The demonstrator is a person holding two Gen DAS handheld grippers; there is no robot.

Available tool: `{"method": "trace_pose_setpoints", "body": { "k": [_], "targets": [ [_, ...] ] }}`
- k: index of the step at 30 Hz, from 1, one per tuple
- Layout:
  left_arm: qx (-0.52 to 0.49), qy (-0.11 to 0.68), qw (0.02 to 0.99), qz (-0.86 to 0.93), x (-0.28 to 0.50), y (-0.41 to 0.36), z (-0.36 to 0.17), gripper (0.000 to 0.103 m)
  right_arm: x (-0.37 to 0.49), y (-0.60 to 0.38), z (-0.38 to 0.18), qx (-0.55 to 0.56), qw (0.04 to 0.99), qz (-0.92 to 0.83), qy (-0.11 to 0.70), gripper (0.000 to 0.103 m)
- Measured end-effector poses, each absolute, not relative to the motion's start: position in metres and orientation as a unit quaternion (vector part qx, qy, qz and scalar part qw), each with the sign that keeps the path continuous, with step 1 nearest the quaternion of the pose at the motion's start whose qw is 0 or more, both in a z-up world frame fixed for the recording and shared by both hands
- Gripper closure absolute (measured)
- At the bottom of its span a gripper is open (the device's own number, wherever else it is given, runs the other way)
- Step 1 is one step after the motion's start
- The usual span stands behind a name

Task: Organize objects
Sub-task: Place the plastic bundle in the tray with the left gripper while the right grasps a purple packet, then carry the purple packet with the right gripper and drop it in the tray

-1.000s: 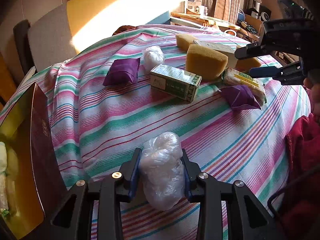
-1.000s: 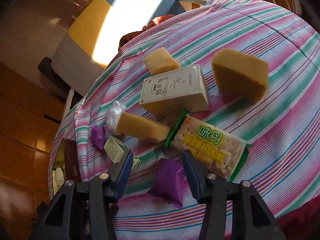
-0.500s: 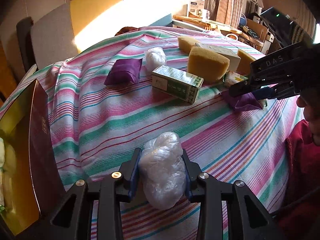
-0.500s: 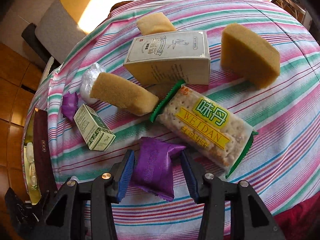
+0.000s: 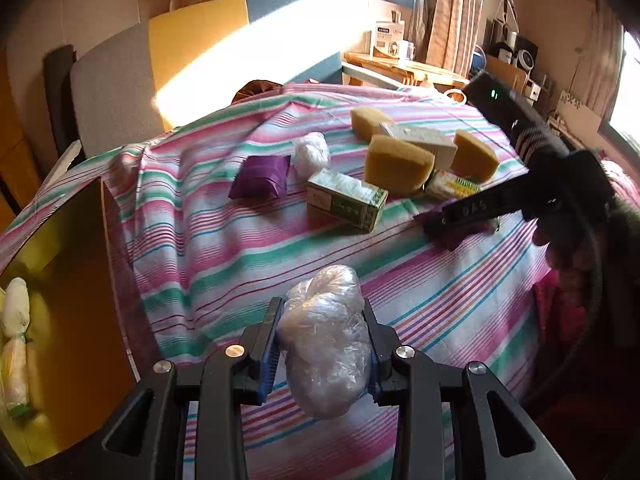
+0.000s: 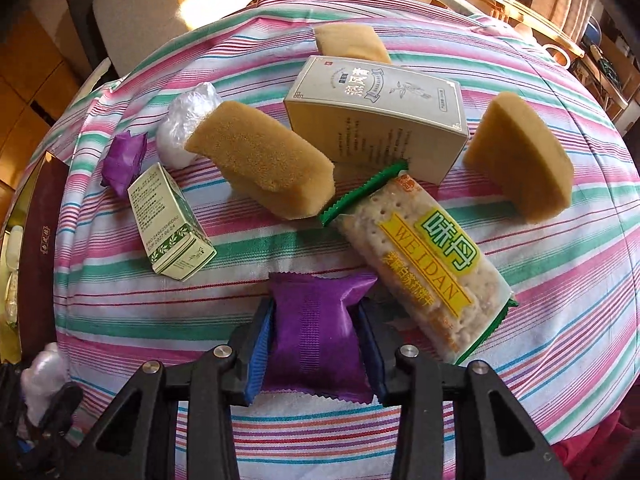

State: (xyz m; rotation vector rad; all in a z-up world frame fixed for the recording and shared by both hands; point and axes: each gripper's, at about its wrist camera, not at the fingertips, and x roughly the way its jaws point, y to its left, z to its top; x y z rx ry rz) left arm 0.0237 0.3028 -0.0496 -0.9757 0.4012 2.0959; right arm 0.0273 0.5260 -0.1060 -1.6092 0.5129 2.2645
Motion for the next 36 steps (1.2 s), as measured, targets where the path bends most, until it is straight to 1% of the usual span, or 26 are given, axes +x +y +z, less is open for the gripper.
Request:
{"method": "trace_pose_setpoints", "body": {
  "k": [5, 10, 12, 15, 18, 23, 27, 33, 36],
  "targets": [
    [-0.383, 0.120, 0.355, 0.844, 0.013, 0.247, -0.024, 0.068, 0.028, 0.520, -0.107, -0.564, 0.161, 0.795, 0.157, 0.062],
    [-0.398, 0.075, 0.271, 0.873, -0.023, 0.160, -0.012, 0.068, 0.029, 0.516, -0.106, -0.565, 0.164, 0.798, 0.134, 0.062],
    [-0.401, 0.061, 0.234, 0.883, -0.038, 0.124, -0.012, 0.068, 0.030, 0.516, -0.106, -0.565, 0.164, 0.798, 0.130, 0.062],
    [-0.410, 0.068, 0.176, 0.892, -0.057, 0.080, -0.022, 0.067, 0.031, 0.517, -0.106, -0.565, 0.165, 0.799, 0.126, 0.062],
    [-0.430, 0.075, 0.141, 0.889, -0.072, 0.049, -0.036, 0.067, 0.033, 0.517, -0.106, -0.565, 0.166, 0.799, 0.121, 0.062],
    [-0.445, 0.066, 0.108, 0.887, -0.085, 0.023, -0.050, 0.066, 0.036, 0.520, -0.105, -0.565, 0.167, 0.800, 0.117, 0.063],
    [-0.448, 0.075, 0.095, 0.886, -0.085, 0.017, -0.058, 0.051, 0.035, 0.521, -0.106, -0.565, 0.169, 0.800, 0.112, 0.063],
    [-0.432, 0.073, 0.083, 0.895, -0.070, 0.015, -0.053, 0.049, 0.038, 0.527, -0.104, -0.566, 0.170, 0.799, 0.111, 0.064],
    [-0.421, 0.052, 0.071, 0.903, -0.061, 0.007, -0.046, 0.049, 0.041, 0.528, -0.102, -0.566, 0.172, 0.798, 0.111, 0.066]
  ]
}}
